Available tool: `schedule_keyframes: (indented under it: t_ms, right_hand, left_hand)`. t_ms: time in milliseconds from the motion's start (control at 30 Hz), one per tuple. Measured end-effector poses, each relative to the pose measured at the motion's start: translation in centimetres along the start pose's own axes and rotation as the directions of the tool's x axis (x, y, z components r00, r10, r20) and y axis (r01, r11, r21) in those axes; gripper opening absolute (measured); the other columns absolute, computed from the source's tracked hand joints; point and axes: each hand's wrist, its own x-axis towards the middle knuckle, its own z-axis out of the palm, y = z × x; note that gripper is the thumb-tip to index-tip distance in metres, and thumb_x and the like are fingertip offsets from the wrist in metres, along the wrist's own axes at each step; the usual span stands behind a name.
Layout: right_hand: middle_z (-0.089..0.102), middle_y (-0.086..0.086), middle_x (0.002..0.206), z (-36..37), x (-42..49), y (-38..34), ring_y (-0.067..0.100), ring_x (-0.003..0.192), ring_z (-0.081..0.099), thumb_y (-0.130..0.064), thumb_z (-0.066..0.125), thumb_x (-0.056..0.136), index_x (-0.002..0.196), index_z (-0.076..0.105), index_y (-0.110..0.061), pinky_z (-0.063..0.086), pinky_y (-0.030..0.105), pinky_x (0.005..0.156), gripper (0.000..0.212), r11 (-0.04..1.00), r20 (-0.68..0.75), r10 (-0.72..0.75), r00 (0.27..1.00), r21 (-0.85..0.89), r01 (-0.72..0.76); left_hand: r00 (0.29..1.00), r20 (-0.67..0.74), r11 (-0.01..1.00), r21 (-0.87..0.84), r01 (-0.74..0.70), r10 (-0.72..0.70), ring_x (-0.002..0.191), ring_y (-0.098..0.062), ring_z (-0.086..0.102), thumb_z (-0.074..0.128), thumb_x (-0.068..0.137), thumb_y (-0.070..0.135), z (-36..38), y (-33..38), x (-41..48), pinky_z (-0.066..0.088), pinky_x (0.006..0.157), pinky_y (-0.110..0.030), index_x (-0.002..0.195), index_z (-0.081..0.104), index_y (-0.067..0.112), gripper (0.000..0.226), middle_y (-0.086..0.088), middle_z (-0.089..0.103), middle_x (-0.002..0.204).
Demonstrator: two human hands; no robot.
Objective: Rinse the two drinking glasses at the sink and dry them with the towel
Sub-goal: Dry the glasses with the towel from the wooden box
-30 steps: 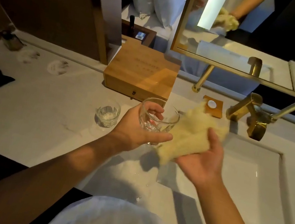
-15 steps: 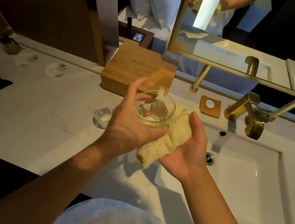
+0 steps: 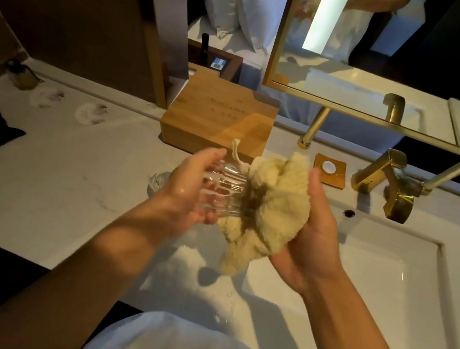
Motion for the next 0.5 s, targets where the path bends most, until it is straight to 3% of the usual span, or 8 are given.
schedule_keyframes:
  t_ms: [67, 133, 167, 200, 300, 367, 433, 500]
  right_hand:
    - [0.067, 0.013, 0.124, 0.5, -0.3, -0.8, 0.022, 0.110, 0.066, -0.057, 0.081, 0.067, 0.117, 0.070, -0.020, 0.054, 0.038, 0.093, 0.063, 0.916, 0.018, -0.044, 0.999, -0.398, 0.048]
    - [0.052, -0.004, 0.135, 1.5, -0.6, -0.8, 0.003, 0.117, 0.056, -0.043, 0.082, 0.063, 0.123, 0.063, -0.045, 0.047, 0.018, 0.096, 0.063, 0.505, 0.126, -0.133, 0.983, -0.845, 0.177]
    - [0.043, -0.008, 0.137, 1.9, -0.3, -0.1, -0.002, 0.122, 0.048, -0.043, 0.079, 0.063, 0.125, 0.056, -0.055, 0.040, 0.009, 0.098, 0.068, 0.318, 0.179, -0.192, 0.965, -0.919, 0.234]
    - [0.042, -0.009, 0.134, 2.3, 0.0, 0.6, -0.003, 0.122, 0.044, -0.049, 0.077, 0.062, 0.124, 0.051, -0.062, 0.037, 0.004, 0.096, 0.068, 0.267, 0.162, -0.274, 0.948, -0.934, 0.237]
    - [0.062, -0.012, 0.117, 3.2, 1.6, 2.4, 0.002, 0.105, 0.061, -0.058, 0.074, 0.072, 0.113, 0.054, -0.055, 0.052, 0.023, 0.091, 0.045, 0.499, -0.138, -0.511, 0.848, -0.851, 0.163]
    - [0.073, -0.005, 0.102, 3.4, 3.0, 2.2, 0.012, 0.093, 0.071, -0.049, 0.072, 0.085, 0.109, 0.064, -0.032, 0.059, 0.037, 0.081, 0.031, 0.757, -0.368, -0.430, 0.825, -0.645, 0.107]
    - [0.074, 0.008, 0.094, 3.2, 4.1, 1.2, 0.023, 0.085, 0.073, -0.037, 0.070, 0.090, 0.099, 0.067, -0.014, 0.059, 0.039, 0.075, 0.025, 0.955, -0.410, -0.141, 0.901, -0.295, 0.015]
    - [0.061, 0.011, 0.074, 3.2, 4.4, -0.3, 0.021, 0.066, 0.063, -0.020, 0.062, 0.091, 0.082, 0.060, -0.012, 0.053, 0.031, 0.061, 0.012, 0.983, -0.237, 0.182, 0.954, 0.016, -0.184]
  left_hand:
    - [0.955, 0.206, 0.941, -0.218, 0.257, -0.213, 0.086, -0.024, 0.064, 0.055, 0.084, 0.044, -0.7, 0.2, -0.4, 0.043, 0.068, -0.023, 0.096, 0.072, 0.014, 0.037, -0.009, 0.069, 0.093]
    - [0.957, 0.237, 0.926, -0.292, 0.237, -0.170, 0.097, -0.027, 0.070, 0.049, 0.090, 0.041, -0.5, 0.1, -0.2, 0.052, 0.091, -0.035, 0.107, 0.073, 0.009, 0.043, -0.013, 0.074, 0.104]
    - [0.966, 0.232, 0.939, -0.293, 0.182, -0.115, 0.091, -0.027, 0.073, 0.046, 0.094, 0.038, 0.1, 0.3, -0.3, 0.054, 0.089, -0.038, 0.105, 0.073, 0.007, 0.043, -0.014, 0.075, 0.100]
    - [0.979, 0.196, 0.954, -0.278, 0.116, -0.062, 0.084, -0.027, 0.073, 0.043, 0.096, 0.036, 0.7, 0.4, -0.3, 0.055, 0.082, -0.037, 0.100, 0.072, 0.007, 0.041, -0.014, 0.074, 0.093]
    - [0.995, 0.024, 0.983, -0.159, -0.095, 0.100, 0.086, -0.025, 0.069, 0.047, 0.097, 0.033, 2.3, 0.3, 0.0, 0.055, 0.081, -0.042, 0.098, 0.069, 0.011, 0.031, -0.012, 0.071, 0.093]
    - [0.921, -0.125, 0.929, 0.071, -0.364, 0.370, 0.088, -0.023, 0.066, 0.049, 0.095, 0.038, 2.9, -0.5, 0.3, 0.055, 0.080, -0.047, 0.096, 0.060, 0.017, 0.024, -0.009, 0.067, 0.094]
    - [0.694, -0.067, 0.640, 0.457, -0.618, 0.717, 0.083, -0.018, 0.058, 0.045, 0.090, 0.046, 2.8, -1.5, 0.3, 0.050, 0.072, -0.040, 0.092, 0.050, 0.020, 0.027, -0.003, 0.058, 0.091]
    - [0.478, 0.234, 0.224, 0.658, -0.719, 0.847, 0.080, -0.017, 0.050, 0.045, 0.089, 0.043, 1.7, -1.4, 0.2, 0.046, 0.066, -0.032, 0.097, 0.052, 0.014, 0.031, -0.001, 0.050, 0.094]
